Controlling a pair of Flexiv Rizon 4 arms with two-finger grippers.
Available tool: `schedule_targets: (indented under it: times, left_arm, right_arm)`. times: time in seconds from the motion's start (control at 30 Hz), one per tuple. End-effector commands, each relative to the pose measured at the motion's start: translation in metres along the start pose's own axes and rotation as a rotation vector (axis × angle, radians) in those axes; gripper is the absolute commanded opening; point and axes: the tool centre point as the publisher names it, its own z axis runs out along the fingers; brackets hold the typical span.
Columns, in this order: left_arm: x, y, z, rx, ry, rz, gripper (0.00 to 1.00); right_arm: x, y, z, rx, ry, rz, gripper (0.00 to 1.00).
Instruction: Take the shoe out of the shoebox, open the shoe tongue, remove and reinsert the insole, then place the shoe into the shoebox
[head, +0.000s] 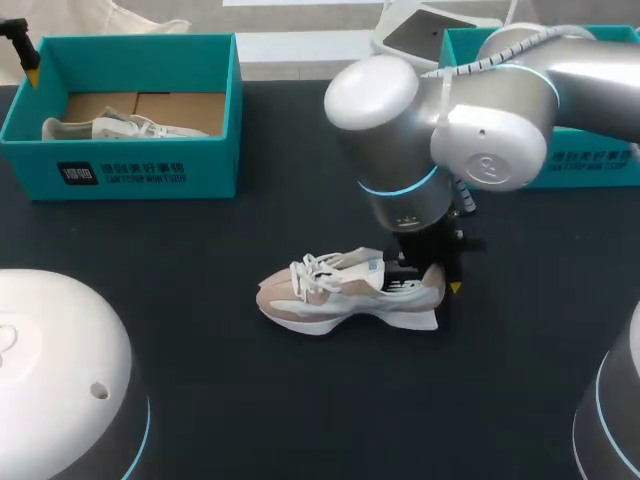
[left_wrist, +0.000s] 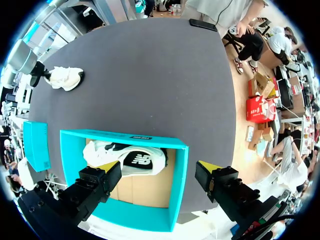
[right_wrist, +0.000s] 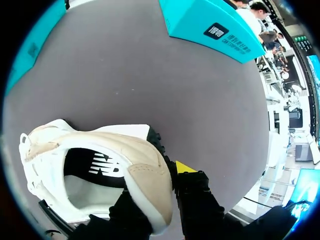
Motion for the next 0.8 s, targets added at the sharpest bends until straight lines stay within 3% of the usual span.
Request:
schedule_targets:
  times: [0.03,0.8]
  left_arm:
    - [0.000,-0.001,0.000,-0.002,0.001,0.001,1.00]
    - [0.000,-0.001,0.000,-0.002,0.001,0.001,1.00]
  right_arm:
    - [0.001,-0.001,0.000,-0.013,0.006,-0.006,0.00]
    - [0.033,-0.004,0.005,-0.015,0.016,-0.042,0.00]
